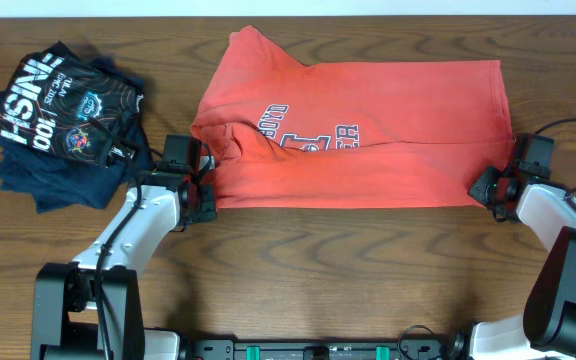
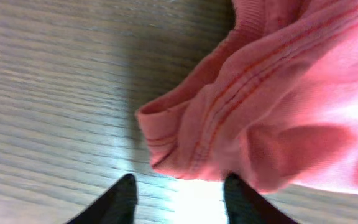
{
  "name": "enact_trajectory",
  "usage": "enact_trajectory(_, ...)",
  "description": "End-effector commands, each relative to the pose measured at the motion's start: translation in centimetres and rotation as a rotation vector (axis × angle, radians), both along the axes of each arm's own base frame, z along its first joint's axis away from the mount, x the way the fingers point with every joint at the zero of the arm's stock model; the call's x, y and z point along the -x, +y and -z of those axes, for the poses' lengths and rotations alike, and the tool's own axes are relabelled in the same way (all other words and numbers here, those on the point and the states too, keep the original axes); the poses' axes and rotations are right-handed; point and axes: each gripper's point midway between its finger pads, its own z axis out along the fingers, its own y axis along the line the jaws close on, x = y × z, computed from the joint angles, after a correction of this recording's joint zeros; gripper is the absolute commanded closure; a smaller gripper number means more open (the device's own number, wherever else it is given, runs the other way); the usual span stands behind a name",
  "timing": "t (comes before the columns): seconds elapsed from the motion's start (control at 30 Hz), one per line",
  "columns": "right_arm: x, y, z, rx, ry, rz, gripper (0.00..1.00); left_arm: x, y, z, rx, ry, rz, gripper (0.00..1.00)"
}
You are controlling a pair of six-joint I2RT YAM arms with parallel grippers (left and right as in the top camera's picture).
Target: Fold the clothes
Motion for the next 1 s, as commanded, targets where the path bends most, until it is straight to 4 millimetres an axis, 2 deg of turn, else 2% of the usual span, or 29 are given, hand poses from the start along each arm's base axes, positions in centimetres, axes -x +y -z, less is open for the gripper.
enact_trajectory(0.0, 2.5, -0.5, 1.7, 0.023, 0.094, 0.018, 0.99, 0.0, -0.8, -0.3, 0.049, -0.009, 0.014, 0.51)
enact_trajectory(0.17, 2.7, -0.5, 1.8, 0.021, 0.101, 0.018, 0.99, -0.2, -0.9, 1.0, 0.051, -0.024, 0.014, 0.52)
enact_trajectory(0.23, 2.7, -0.5, 1.8, 0.021, 0.101, 0.018, 0.99, -0.2, -0.8, 1.7, 0.049, -0.026, 0.014, 0.57)
enact_trajectory(0.27, 2.7, -0.5, 1.8, 0.021, 0.101, 0.018, 0.99, -0.2, -0.7, 1.8, 0.041, -0.028, 0.011, 0.61)
enact_trajectory(0.4, 2.7, -0.5, 1.8, 0.021, 0.101, 0.018, 0.99, -0.6, 0.3, 1.7, -0.012, -0.044, 0.000, 0.89)
enact_trajectory(0.43, 2.7, -0.5, 1.8, 0.021, 0.101, 0.018, 0.99, -0.6, 0.6, 1.7, -0.030, -0.046, -0.004, 0.94)
enact_trajectory(0.63, 2.7, -0.5, 1.8, 0.021, 0.102, 0.018, 0.99, -0.7, 5.1, 0.7, -0.290, -0.068, -0.075, 0.94)
enact_trajectory(0.7, 2.7, -0.5, 1.8, 0.022, 0.101, 0.018, 0.99, -0.7, 6.0, 0.4, -0.344, -0.075, -0.090, 0.94)
enact_trajectory(0.83, 2.9, -0.8, 1.8, 0.034, 0.108, 0.024, 0.99, 0.0, 5.8, 0.6, -0.331, -0.047, -0.095, 0.94)
enact_trajectory(0.97, 3.4, -1.2, 1.8, 0.041, 0.125, 0.039, 0.99, 2.0, 5.0, 1.3, -0.276, 0.043, -0.084, 0.94)
